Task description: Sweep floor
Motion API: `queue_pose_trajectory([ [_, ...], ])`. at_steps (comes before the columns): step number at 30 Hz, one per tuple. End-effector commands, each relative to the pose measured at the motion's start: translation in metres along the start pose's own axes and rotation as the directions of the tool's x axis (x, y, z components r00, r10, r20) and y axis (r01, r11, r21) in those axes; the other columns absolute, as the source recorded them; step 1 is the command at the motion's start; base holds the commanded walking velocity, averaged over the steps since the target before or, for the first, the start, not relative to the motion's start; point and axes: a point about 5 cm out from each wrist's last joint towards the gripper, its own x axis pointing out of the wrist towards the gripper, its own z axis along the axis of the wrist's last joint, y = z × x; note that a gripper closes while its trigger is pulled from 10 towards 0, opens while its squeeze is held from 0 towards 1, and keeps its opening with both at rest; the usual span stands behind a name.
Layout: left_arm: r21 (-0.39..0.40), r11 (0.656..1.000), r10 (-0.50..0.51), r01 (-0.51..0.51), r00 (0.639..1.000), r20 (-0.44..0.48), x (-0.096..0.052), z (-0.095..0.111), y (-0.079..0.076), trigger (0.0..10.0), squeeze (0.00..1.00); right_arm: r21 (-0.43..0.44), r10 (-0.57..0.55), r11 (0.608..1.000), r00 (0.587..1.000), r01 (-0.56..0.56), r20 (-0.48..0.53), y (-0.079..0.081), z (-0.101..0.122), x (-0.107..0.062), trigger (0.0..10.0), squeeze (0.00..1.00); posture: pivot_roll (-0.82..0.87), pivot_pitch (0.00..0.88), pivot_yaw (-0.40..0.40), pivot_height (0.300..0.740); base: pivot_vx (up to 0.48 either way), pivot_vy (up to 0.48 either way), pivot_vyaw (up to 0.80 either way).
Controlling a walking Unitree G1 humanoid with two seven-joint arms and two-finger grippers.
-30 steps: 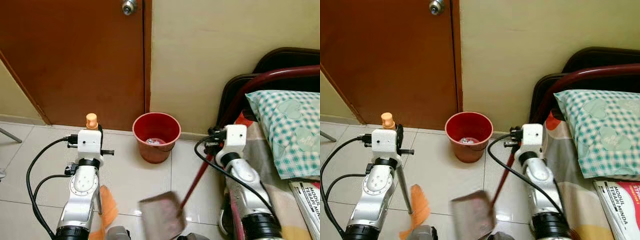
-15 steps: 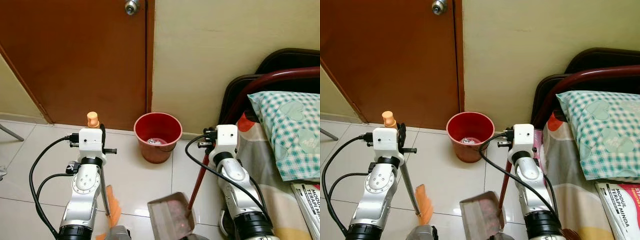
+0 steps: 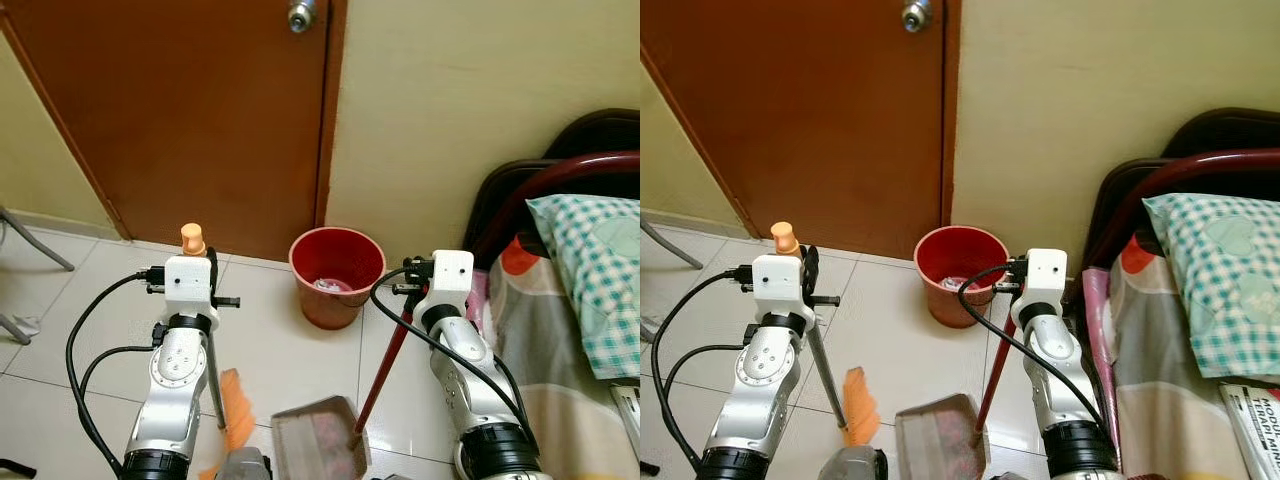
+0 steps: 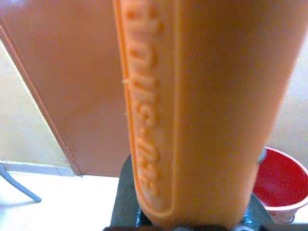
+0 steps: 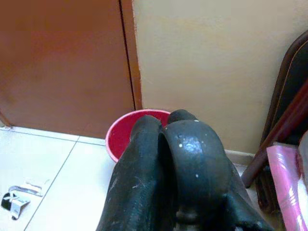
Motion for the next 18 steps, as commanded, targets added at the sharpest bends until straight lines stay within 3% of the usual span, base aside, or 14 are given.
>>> queue_pose_trajectory([
  [1,-0.004,1.000,0.004,-0.004,1.000,0.012,0.004,0.006,-0.002,10.0,0.00,0.001,-0.001,1.000,1.000,0.001,0.025,-0.002,0.009,0.003,10.0,0.00,0.14,0.047,-0.063,0.740,0.000,0.334,0.00],
  [11,0.019,0.999,-0.048,0.047,0.997,0.066,0.001,0.023,-0.016,10.0,0.00,-0.038,0.001,0.999,0.999,0.000,0.039,-0.002,0.016,0.003,10.0,0.00,0.09,0.091,-0.063,0.740,0.000,0.376,0.00],
  [18,0.017,1.000,-0.019,0.018,0.997,0.077,0.003,0.028,-0.007,10.0,0.00,-0.059,-0.008,0.998,0.997,0.013,0.083,-0.003,0.024,0.002,10.0,0.00,0.06,0.090,-0.031,0.740,0.000,0.452,0.00],
])
